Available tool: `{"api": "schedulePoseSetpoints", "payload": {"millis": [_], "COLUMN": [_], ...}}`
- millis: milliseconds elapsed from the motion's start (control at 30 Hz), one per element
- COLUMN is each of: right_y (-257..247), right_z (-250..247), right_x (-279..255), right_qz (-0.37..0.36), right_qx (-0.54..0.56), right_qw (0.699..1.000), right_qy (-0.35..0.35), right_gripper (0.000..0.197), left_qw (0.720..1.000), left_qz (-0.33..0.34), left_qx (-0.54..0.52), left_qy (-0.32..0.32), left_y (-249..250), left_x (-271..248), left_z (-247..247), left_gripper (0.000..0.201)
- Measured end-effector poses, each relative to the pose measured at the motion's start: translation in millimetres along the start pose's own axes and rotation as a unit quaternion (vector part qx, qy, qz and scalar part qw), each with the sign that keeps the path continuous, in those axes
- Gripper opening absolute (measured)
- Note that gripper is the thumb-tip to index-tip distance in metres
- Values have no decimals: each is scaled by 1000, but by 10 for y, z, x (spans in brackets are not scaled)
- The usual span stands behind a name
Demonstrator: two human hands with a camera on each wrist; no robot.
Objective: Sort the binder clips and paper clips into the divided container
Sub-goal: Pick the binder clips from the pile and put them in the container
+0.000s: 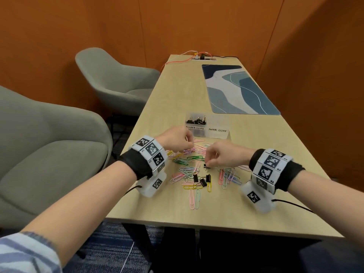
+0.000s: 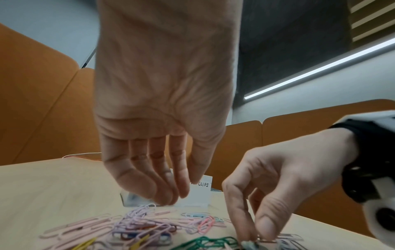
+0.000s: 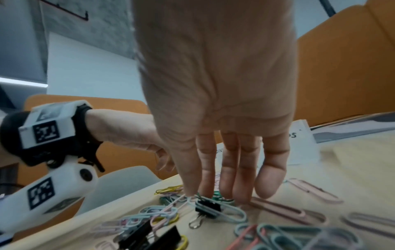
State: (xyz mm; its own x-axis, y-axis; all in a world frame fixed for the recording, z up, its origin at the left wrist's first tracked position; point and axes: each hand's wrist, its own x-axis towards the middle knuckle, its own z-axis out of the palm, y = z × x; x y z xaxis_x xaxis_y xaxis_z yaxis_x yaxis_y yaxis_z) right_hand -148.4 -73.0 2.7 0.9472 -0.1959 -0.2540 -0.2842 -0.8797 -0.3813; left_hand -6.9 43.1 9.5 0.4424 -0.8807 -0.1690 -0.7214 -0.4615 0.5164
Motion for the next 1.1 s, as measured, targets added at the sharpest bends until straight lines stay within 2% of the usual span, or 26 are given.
{"api": "schedulePoseSetpoints", "payload": {"millis": [133, 267, 367, 567, 733, 867, 1000, 1100], "right_y": [60, 72, 88, 96, 133, 136, 119, 142], "right_z": [47, 86, 95, 106, 98, 153, 215, 207], "right_x": [-53, -99, -106, -111, -185, -205, -163, -99], "right_qz": [6, 13, 19, -3, -13, -25, -45, -33], "right_qx": [68, 149, 178, 116, 92, 65, 10, 1], "right_qw": [998, 989, 983, 991, 993, 997, 998, 995], "right_qy": [-2, -3, -33, -61, -72, -40, 43, 90], "right_gripper": [4, 20, 29, 30, 22, 16, 13, 15], "left_qw": [1000, 999, 997, 995, 984, 978, 976, 975], "left_qz": [12, 27, 37, 49, 62, 102, 123, 132], "left_qx": [5, 39, 57, 59, 83, 113, 125, 140], "left_qy": [-20, -20, -23, -61, -146, -143, -127, -107], "left_y": [1, 21, 50, 80, 53, 45, 74, 94], "left_x": [-47, -63, -73, -116, -221, -249, -240, -226], "left_z": [58, 129, 162, 155, 238, 339, 344, 339], "left_gripper": [7, 15, 16, 17, 31, 34, 26, 19]}}
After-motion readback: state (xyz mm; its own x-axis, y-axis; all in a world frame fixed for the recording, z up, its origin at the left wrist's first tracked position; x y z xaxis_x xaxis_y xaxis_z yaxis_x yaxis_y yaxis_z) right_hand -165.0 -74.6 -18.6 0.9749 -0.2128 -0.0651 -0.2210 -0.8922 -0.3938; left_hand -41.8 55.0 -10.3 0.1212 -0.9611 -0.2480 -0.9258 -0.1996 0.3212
